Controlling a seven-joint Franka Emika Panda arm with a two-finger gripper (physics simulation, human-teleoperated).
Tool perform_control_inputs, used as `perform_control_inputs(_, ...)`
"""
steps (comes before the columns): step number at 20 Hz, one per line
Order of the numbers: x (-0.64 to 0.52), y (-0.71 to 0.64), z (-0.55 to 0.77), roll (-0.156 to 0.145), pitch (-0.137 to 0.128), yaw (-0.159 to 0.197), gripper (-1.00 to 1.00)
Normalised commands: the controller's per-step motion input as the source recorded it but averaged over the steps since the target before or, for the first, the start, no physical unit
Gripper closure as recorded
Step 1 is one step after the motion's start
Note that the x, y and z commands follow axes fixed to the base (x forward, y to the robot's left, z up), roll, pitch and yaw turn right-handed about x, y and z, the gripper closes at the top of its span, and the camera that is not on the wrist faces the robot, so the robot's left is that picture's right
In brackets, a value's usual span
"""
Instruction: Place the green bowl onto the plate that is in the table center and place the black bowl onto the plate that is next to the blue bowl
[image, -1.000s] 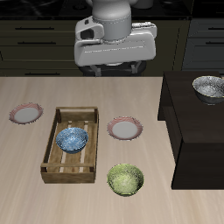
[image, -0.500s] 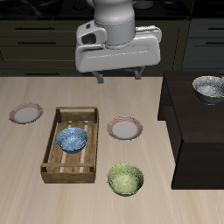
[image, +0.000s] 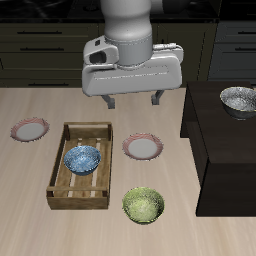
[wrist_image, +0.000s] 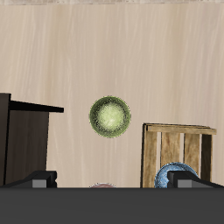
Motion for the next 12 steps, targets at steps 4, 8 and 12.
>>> perform_control_inputs(4,0.23,-0.06,-0.08,-0.024,0.013,-0.025,-1.00)
perform_control_inputs(8,0.29,-0.15,-0.08,-0.054,0.015,-0.019,-1.00)
perform_control_inputs(12,0.15,0.13,-0.16,0.030,0.002,0.053,-1.00)
